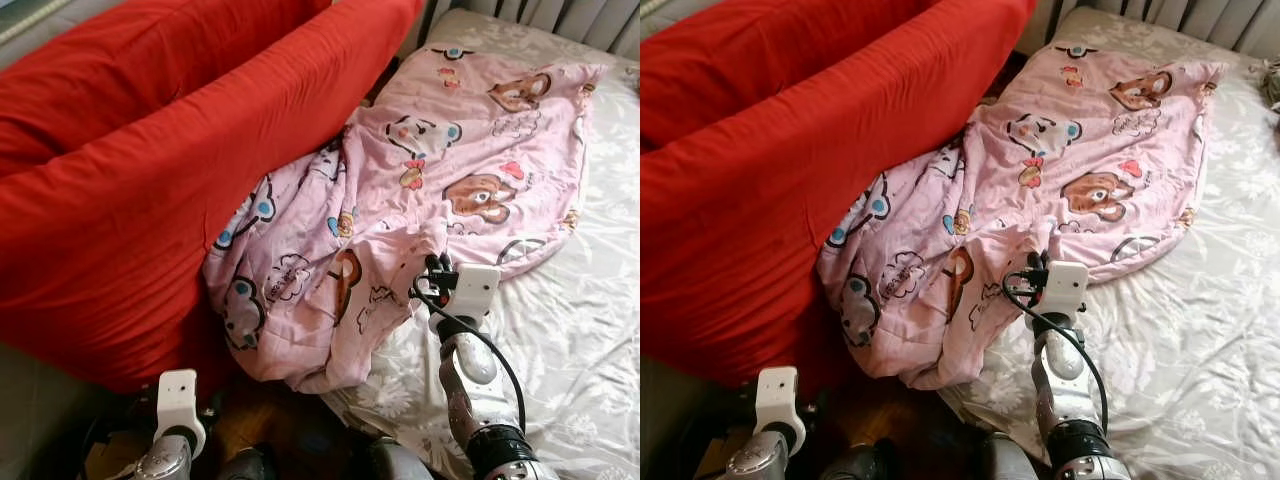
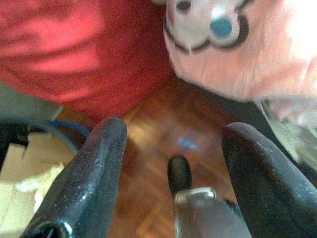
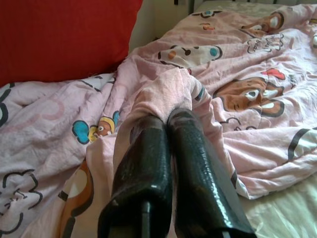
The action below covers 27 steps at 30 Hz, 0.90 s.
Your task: Clean up the room
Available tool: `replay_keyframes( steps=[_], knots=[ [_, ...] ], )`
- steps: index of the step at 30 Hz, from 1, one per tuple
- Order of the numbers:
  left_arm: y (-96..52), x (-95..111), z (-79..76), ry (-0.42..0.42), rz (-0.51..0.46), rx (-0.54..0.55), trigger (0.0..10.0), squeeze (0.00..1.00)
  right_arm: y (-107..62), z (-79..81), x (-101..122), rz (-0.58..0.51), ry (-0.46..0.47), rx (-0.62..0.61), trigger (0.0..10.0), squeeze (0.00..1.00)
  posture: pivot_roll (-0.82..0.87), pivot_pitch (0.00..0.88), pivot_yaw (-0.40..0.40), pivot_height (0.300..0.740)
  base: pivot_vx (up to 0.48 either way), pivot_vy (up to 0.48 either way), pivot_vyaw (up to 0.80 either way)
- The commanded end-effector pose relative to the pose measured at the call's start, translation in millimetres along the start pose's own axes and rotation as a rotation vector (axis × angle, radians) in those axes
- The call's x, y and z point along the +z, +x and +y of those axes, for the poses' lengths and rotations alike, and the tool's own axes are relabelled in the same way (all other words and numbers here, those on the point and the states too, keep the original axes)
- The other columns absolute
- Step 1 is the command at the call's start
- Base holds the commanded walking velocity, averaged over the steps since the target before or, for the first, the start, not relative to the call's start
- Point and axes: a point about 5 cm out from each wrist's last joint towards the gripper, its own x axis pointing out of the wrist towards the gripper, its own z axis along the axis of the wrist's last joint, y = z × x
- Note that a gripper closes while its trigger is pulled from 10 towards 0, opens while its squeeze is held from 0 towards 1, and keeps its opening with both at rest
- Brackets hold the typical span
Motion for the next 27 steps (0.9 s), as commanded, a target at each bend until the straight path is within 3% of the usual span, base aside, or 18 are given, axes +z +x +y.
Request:
replay_keyframes(
  steps=[1,7,10,14,27],
  knots=[
    [-5.9,-20.5,4.8,0.002,0.095,0.016,10.0,0.00,-1.5,0.1,-4.9,0.028,-0.004,-0.004,10.0,0.00,0.03,0.255,-0.037,0.740,0.000,0.000,0.00],
    [-11.3,-36.9,9.1,0.021,0.163,0.029,10.0,0.00,-0.5,-3.6,-2.3,0.018,-0.007,-0.021,10.0,0.00,0.02,0.262,-0.031,0.740,0.000,0.000,0.00],
    [-15.9,-47.5,14.2,-0.051,0.199,0.095,10.0,0.00,0.2,-2.2,-2.3,0.019,-0.005,-0.028,10.0,0.00,0.03,0.279,-0.029,0.740,0.000,0.000,0.00],
    [-19.8,-56.4,13.0,-0.041,0.234,0.084,10.0,0.00,-0.2,2.0,-3.5,0.021,0.000,-0.023,10.0,0.00,0.03,0.281,-0.026,0.740,0.000,0.000,0.00],
    [-22.6,-62.6,14.5,-0.040,0.260,0.086,10.0,0.00,0.5,0.1,-1.3,0.006,-0.003,-0.047,10.0,0.00,0.03,0.290,-0.023,0.740,0.000,0.000,0.00]
  ],
)
